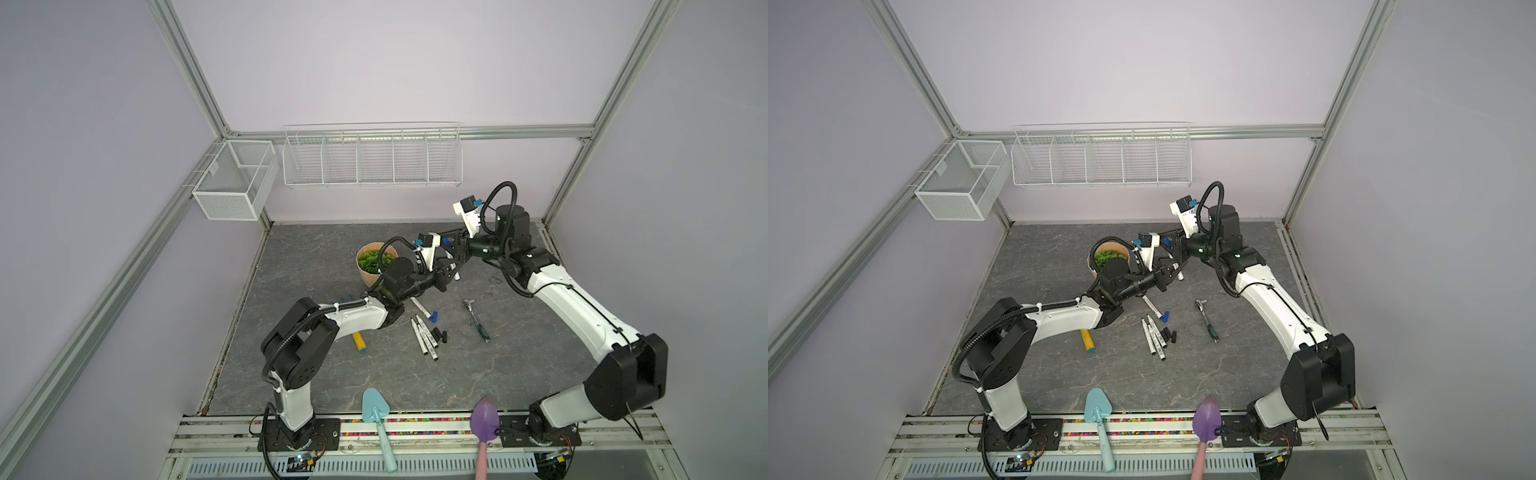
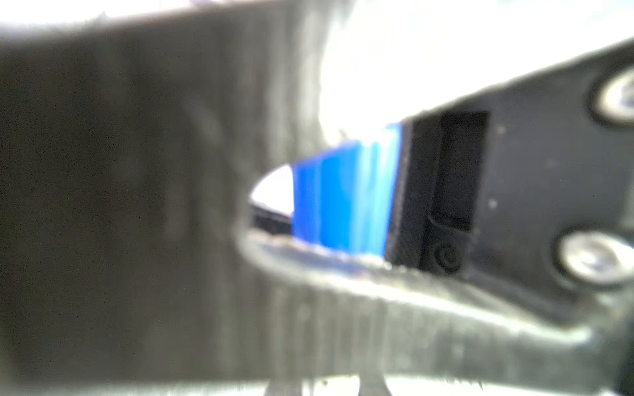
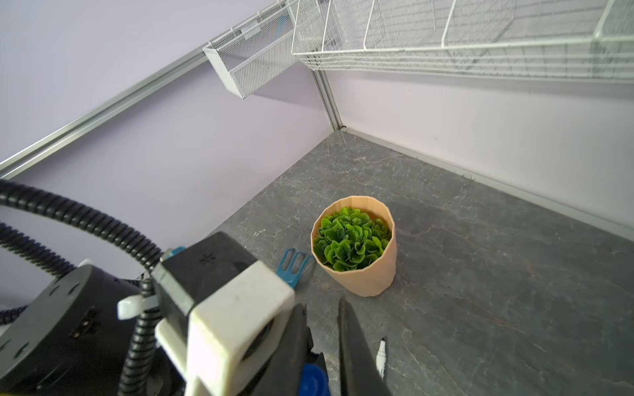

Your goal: Insert the pens into the pen caps

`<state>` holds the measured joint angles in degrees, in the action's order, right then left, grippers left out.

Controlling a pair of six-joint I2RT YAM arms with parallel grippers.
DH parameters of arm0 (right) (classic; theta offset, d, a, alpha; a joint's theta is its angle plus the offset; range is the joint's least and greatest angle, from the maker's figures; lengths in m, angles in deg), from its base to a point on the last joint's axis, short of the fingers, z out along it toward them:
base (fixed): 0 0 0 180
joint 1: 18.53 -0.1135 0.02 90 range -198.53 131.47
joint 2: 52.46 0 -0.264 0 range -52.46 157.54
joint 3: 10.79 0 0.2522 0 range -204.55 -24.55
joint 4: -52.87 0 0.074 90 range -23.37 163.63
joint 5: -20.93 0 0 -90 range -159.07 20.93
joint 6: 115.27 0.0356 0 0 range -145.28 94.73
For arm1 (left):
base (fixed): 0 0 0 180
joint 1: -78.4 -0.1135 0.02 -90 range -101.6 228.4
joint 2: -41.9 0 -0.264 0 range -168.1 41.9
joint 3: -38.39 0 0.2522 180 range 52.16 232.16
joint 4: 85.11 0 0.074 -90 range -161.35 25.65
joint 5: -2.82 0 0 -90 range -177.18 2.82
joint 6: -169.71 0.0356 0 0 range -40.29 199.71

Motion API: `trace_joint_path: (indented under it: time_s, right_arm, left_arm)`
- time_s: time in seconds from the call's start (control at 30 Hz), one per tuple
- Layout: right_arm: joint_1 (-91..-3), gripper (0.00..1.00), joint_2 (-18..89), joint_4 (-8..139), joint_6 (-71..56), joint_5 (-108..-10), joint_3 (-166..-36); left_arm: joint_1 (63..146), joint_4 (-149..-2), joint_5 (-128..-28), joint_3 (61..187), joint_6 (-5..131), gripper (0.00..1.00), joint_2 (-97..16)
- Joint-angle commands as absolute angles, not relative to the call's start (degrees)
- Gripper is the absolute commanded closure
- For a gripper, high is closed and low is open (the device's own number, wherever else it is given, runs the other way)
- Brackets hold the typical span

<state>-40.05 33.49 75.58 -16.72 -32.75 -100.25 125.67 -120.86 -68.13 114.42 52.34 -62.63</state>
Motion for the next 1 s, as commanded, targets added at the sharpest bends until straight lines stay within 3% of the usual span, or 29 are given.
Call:
trace_joint_path:
  time_s: [0.0,0.5,0.97]
  right_arm:
    - [-41.68,0.93,34.87,111.28,-11.83,-20.25,-92.21]
    - [-38.58,0.93,34.20,110.26,-9.31,-25.47,-87.53]
    - [-37.73,0.93,35.01,108.26,-7.86,-23.59,-87.81]
  left_arm:
    - [114.30,-149.04,-87.69,121.11,48.27,1.00,-53.01]
    - [110.57,-147.99,-88.50,122.40,51.21,1.00,-51.15]
    - [116.07,-139.92,-87.18,115.93,57.84,1.00,-50.29]
